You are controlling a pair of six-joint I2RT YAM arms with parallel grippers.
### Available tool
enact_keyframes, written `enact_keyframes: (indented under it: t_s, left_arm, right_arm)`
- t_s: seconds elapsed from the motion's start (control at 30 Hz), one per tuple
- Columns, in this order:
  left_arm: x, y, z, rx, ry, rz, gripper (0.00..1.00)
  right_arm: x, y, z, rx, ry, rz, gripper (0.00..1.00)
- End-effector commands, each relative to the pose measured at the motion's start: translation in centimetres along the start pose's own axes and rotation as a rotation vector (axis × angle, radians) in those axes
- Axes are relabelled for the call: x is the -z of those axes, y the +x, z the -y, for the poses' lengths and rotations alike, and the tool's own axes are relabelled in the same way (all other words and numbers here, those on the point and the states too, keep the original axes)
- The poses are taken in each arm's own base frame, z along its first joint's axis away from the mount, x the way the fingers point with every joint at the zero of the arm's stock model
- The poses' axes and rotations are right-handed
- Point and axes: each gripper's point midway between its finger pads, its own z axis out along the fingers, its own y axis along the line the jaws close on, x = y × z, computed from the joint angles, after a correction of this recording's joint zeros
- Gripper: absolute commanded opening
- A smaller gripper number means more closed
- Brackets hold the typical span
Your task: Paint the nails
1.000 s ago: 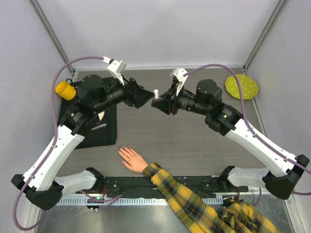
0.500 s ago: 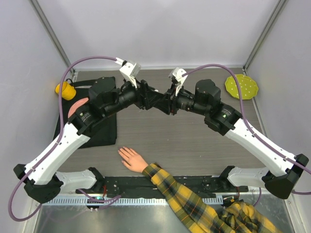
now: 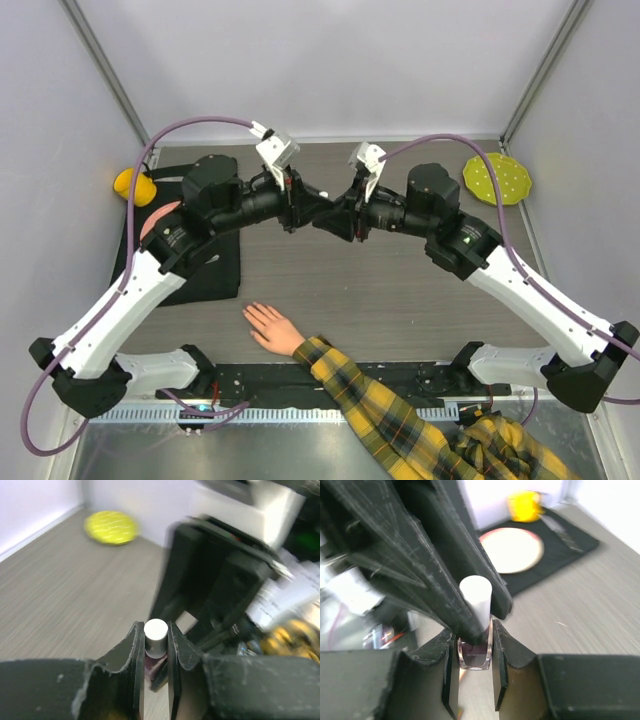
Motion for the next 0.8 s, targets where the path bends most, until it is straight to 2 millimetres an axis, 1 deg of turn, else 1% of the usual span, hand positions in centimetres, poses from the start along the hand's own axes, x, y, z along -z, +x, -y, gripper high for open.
enact_keyframes:
  t_s: [0.0,0.03,0.07,0.1,0.13,0.17,0.2,0.23,0.27,0.3,0.33,0.37,0.4,0.43,0.47,0.5,0.53,0.57,0.6,0.63,0.67,0.7,0.73,0.77]
  left_arm:
    - [6.4,-0.2,12.0,-0.164,0.786,0.047,0.00]
    - [7.0,-0.4,12.1,-0.162,0.850,0.049,0.00]
    - [6.7,-0.8,11.5,-0.133,0.851,0.045,0.00]
    - [6.4,-1.4,10.2,-0.112,0.820,0.046,0.00]
    - [6.2,-1.6,9.7,-0.090,0.816,0.033,0.00]
    - [5.5,-1.8,9.1,-0.081,0.799,0.030,0.00]
    - [5.3,-1.8,8.8,-0.078,0.783,0.029,0.00]
    - [5.1,-1.7,8.6,-0.083,0.770,0.028,0.00]
    - [4.7,-2.2,8.2,-0.082,0.726,0.047,0.00]
    - [4.4,-2.1,7.7,-0.076,0.688,0.044,0.00]
    - [4.4,-1.9,7.3,-0.078,0.647,0.026,0.00]
    - [3.9,-2.4,6.3,-0.077,0.564,0.041,0.02]
    - [3.7,-2.5,5.9,-0.080,0.525,0.037,0.08]
    - [4.0,-3.0,5.7,-0.090,0.493,0.040,0.31]
    - [4.2,-2.7,5.3,-0.091,0.461,0.022,0.44]
    - [4.5,-3.2,4.9,-0.098,0.407,0.037,0.55]
    - [4.8,-3.4,4.8,-0.109,0.383,0.046,0.71]
    - [5.2,-3.4,4.6,-0.117,0.357,0.047,0.75]
    - [6.0,-4.2,4.3,-0.133,0.301,0.084,0.77]
    - [6.2,-4.3,3.9,-0.130,0.268,0.092,0.79]
    - [6.4,-4.6,3.4,-0.125,0.221,0.110,0.80]
    - [6.7,-5.1,3.0,-0.091,0.176,0.130,0.81]
    - [7.0,-5.8,1.9,-0.070,0.094,0.161,0.79]
    - [7.0,-6.0,1.4,-0.042,0.060,0.171,0.76]
  right_arm:
    - [4.9,-4.3,-12.6,0.182,-0.720,0.168,0.01]
    - [6.8,-4.7,-15.0,0.050,-0.851,0.139,0.01]
    - [7.8,-4.3,-16.3,0.004,-0.937,0.127,0.01]
    - [8.9,-5.9,-17.3,0.076,-0.991,0.220,0.01]
    - [9.2,-6.2,-17.5,0.038,-1.004,0.209,0.01]
    - [9.3,-6.6,-17.3,0.065,-0.991,0.227,0.01]
    - [8.7,-6.2,-16.6,0.009,-0.935,0.182,0.01]
    - [8.0,-5.9,-16.0,0.020,-0.894,0.168,0.01]
    - [7.5,-6.7,-15.4,0.135,-0.837,0.210,0.01]
    - [6.7,-5.5,-14.5,0.072,-0.778,0.136,0.01]
    - [6.5,-5.5,-14.0,0.075,-0.758,0.136,0.01]
    - [6.3,-5.5,-13.7,0.070,-0.745,0.134,0.01]
    - [5.9,-5.5,-13.1,0.064,-0.711,0.140,0.01]
    - [5.7,-5.3,-12.7,0.064,-0.688,0.139,0.01]
    - [5.4,-5.1,-12.2,0.067,-0.667,0.135,0.01]
    - [5.0,-5.0,-11.8,0.065,-0.644,0.132,0.01]
    - [4.3,-5.0,-10.9,0.069,-0.598,0.135,0.01]
    - [3.9,-4.6,-10.4,0.059,-0.564,0.118,0.01]
    - [3.5,-4.0,-9.7,0.065,-0.525,0.094,0.01]
    - [2.7,-4.2,-8.4,0.064,-0.445,0.097,0.01]
    - [2.2,-3.7,-7.3,0.048,-0.386,0.075,0.01]
    - [1.8,-3.5,-6.5,0.053,-0.337,0.071,0.01]
    - [1.4,-3.6,-5.7,0.050,-0.292,0.069,0.01]
    - [0.8,-3.2,-4.4,0.035,-0.229,0.053,0.01]
